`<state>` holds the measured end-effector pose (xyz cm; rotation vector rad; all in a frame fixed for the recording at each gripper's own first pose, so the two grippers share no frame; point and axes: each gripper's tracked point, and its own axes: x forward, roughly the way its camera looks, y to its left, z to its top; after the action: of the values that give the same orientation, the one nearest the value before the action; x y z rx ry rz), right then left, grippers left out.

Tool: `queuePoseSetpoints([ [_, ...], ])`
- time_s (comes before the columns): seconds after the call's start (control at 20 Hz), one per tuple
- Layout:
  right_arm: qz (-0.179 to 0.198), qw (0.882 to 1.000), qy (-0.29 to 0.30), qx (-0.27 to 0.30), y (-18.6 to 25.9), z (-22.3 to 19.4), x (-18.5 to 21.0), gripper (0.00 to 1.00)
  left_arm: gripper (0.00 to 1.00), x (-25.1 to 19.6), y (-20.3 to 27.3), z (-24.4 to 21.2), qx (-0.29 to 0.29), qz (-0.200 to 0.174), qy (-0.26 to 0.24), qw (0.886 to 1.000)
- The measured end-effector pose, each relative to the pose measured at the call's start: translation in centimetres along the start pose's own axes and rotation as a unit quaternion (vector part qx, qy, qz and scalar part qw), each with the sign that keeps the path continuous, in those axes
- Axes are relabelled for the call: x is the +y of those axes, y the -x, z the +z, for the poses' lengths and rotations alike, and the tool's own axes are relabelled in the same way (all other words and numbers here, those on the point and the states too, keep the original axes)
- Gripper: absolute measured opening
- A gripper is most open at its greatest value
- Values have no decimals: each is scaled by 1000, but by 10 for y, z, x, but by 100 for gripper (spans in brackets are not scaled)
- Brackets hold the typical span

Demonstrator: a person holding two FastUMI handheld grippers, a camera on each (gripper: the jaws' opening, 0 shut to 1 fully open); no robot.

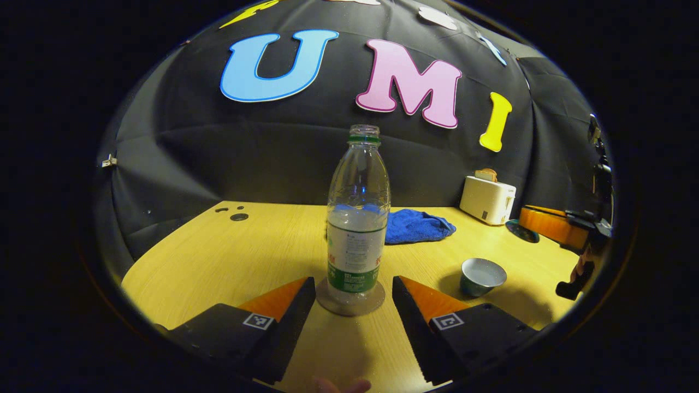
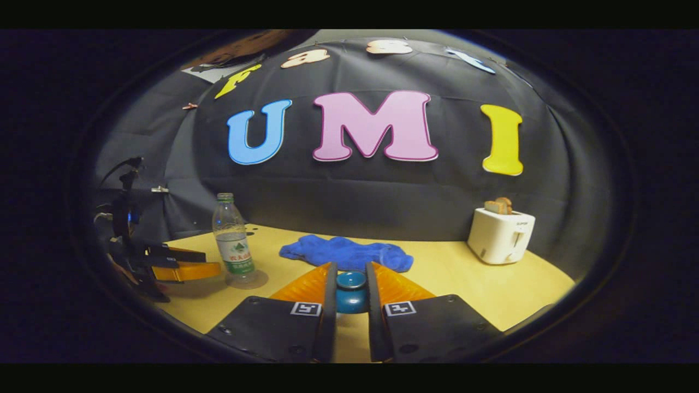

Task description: Open the teacup lid with one hand, grasp the water bottle and pour water into the teacup with the other hand; after pouring, place the water bottle on the coaster and then close the teacup lid.

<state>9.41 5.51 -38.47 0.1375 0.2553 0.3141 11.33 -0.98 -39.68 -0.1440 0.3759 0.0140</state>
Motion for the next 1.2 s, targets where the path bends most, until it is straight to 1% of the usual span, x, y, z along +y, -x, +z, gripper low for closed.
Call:
queuePoseSetpoints([
  [0.1, 12, 1000, -11, 8, -7, -7, 11, 28, 89, 2, 12, 6, -6, 11, -5, 1000],
  [0.15, 17, 1000, -17, 14, -11, -13, 15, 23, 89, -1, 18, 6, -8, 12, -4, 1000],
  [0.2, 21, 999, -22, 20, -14, -19, 19, 27, 89, -4, 24, 7, -7, 10, -1, 1000],
  [0.25, 23, 999, -25, 25, -16, -23, 22, 28, 89, -7, 29, 8, -7, 9, -2, 1000],
  [0.3, 25, 999, -26, 31, -17, -28, 25, 32, 89, -7, 33, 9, -9, 10, -6, 1000],
  [0.35, 28, 999, -27, 36, -18, -34, 28, 32, 89, -7, 36, 10, -11, 12, -11, 1000],
  [0.4, 32, 998, -28, 43, -18, -38, 30, 28, 89, -7, 39, 12, -12, 12, -14, 1000],
  [0.45, 34, 998, -29, 47, -19, -42, 33, 27, 89, -8, 41, 12, -12, 13, -13, 1000],
  [0.6, 37, 997, -28, 60, -22, -53, 36, 27, 89, -14, 46, 10, -7, 6, -2, 1000],
  [0.65, 36, 997, -28, 67, -23, -57, 35, 32, 89, -13, 46, 9, -6, 8, -3, 1000],
  [0.7, 36, 996, -30, 71, -23, -60, 34, 27, 89, -11, 47, 10, -6, 9, -3, 1000],
  [0.85, 32, 996, -32, 77, -27, -64, 32, 27, 89, -10, 48, 11, -7, 12, -3, 1000],
  [0.9, 32, 996, -34, 82, -27, -66, 31, 32, 89, -9, 49, 12, -7, 12, -4, 1000],
  [0.95, 33, 995, -33, 87, -28, -68, 33, 32, 89, -9, 49, 12, -7, 14, -7, 1000],
  [1.0, 33, 995, -31, 90, -28, -69, 34, 30, 89, -8, 51, 13, -8, 15, -9, 1000],
  [1.05, 34, 995, -28, 92, -27, -68, 35, 36, 89, -8, 51, 13, -8, 16, -10, 1000],
  [1.15, 30, 995, -25, 96, -26, -71, 34, 35, 89, -7, 53, 13, -6, 18, -9, 1000],
  [1.2, 31, 994, -28, 97, -24, -71, 36, 46, 89, -6, 54, 13, -5, 20, -8, 1000],
])
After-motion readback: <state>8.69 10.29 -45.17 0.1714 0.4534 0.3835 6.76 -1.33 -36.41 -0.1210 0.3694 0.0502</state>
